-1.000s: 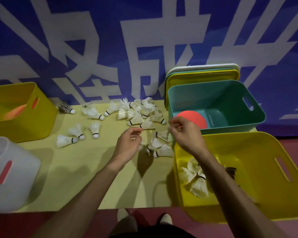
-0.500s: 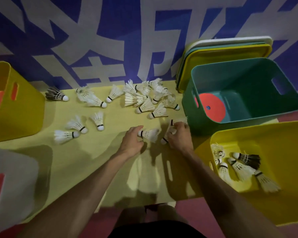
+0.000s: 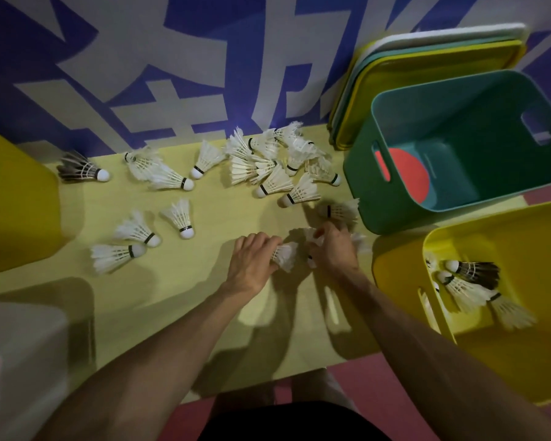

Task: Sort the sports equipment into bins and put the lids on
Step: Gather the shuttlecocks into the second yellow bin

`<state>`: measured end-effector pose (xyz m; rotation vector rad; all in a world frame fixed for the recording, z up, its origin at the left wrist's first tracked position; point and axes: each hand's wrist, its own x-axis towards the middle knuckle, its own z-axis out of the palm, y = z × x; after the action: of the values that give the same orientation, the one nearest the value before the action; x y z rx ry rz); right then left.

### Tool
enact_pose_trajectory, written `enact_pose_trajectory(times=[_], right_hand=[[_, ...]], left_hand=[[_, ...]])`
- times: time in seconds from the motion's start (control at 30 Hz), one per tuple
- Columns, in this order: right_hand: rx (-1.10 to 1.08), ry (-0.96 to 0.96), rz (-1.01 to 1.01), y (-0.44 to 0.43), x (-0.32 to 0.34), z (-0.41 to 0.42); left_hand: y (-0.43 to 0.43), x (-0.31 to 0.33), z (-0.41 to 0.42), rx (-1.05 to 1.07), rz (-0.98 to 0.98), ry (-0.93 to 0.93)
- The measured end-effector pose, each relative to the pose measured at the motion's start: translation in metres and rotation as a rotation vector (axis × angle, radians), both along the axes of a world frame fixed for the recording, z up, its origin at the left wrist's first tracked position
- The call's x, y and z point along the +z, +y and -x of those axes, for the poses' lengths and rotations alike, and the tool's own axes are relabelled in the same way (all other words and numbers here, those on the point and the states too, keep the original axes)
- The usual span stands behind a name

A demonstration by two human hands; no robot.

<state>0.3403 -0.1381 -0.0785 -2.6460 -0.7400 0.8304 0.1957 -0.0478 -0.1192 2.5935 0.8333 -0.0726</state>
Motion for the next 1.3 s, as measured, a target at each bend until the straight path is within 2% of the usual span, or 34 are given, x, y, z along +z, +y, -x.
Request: enact_pose_trajectory(times=[0.17,0.43,0.53,0.7,0.83,1.03,1.2,1.3], right_hand=[[0.072,-0.015,-0.018,0.008,-0.009,0.012],[0.097,0.092,-0.015,0.01,-0.004,0.024],[0.061,0.159,-0.084,0.007,0.005,0.026],[0.063,0.249,-0.307,0.005,0.042,0.018],[0.102,0.189,-0.409,-0.001,0.08,0.004],[0.08,0.217,-0.609,-0.035,0.133,-0.02],[0.033,0.349,-0.735,-0.089,0.165,-0.06],[-0.037,0.34,-0.763,-0.126,0.169,-0.091]], left_hand=[[0.001,-0.002,0.027,0.096,0.036,0.007],[-0.004,0.008,0.071,0.498,0.243,-0.086],[-0.01,0.019,0.07,0.594,0.277,-0.172],[-0.017,0.052,0.052,0.744,0.373,-0.366],[-0.029,0.088,0.036,0.86,0.477,-0.526],[-0.06,0.138,0.005,0.841,0.54,-0.705],[-0.095,0.168,-0.032,0.758,0.753,-0.74],[-0.125,0.186,-0.063,0.632,0.809,-0.731]])
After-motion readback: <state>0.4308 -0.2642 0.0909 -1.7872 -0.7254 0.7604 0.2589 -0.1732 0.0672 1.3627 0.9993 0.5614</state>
